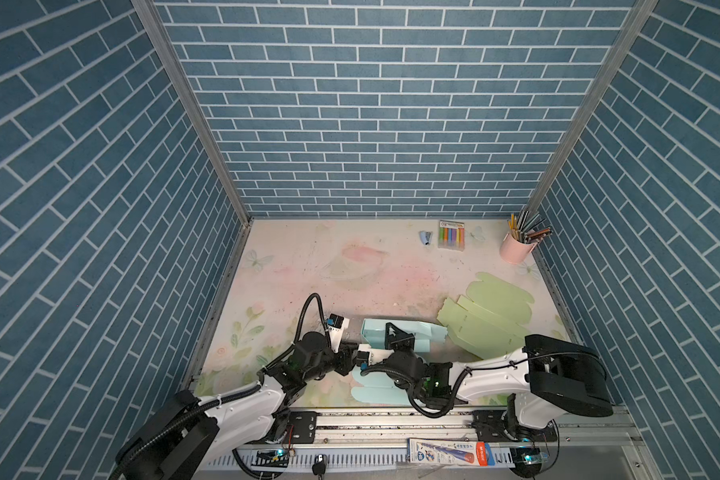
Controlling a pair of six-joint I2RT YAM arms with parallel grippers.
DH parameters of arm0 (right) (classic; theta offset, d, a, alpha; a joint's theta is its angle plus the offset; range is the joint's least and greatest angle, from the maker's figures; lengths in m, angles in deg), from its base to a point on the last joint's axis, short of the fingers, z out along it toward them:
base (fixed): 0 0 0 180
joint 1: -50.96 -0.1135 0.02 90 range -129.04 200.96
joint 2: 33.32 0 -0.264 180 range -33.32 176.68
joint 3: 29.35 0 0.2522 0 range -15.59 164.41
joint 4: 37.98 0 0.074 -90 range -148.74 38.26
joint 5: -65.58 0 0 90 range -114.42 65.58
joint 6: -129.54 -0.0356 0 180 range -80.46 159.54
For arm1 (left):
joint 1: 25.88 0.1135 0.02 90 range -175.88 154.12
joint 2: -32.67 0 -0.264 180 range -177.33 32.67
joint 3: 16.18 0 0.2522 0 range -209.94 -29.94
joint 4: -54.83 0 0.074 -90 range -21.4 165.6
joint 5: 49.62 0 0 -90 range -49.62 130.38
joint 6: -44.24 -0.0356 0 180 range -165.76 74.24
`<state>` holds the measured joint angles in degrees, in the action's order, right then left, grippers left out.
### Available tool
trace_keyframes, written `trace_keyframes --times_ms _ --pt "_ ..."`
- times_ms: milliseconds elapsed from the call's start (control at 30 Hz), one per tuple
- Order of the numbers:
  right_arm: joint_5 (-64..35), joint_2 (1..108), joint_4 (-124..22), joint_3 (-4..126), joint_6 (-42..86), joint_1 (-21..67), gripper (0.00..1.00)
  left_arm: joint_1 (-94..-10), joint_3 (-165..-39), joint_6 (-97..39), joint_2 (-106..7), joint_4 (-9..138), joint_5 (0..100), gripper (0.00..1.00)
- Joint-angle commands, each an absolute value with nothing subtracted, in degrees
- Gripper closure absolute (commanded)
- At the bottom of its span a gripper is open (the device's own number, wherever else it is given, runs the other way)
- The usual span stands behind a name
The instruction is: Fold the paper box
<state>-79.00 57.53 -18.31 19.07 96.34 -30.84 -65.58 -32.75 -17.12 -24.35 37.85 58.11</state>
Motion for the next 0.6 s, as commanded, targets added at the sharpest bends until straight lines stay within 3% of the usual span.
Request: trace_keyframes --times_ms 0,567 --pt "-79.88 57.65 -19.51 18.43 93.93 -32.00 1.00 -65.99 -34.04 -19.36 -24.63 35.57 55.27 0.60" --pt "-78.21 56.97 -25.97 20.07 87.05 -33.07 1.00 -68.03 -33.95 -25.33 -27.15 24.06 52.21 0.57"
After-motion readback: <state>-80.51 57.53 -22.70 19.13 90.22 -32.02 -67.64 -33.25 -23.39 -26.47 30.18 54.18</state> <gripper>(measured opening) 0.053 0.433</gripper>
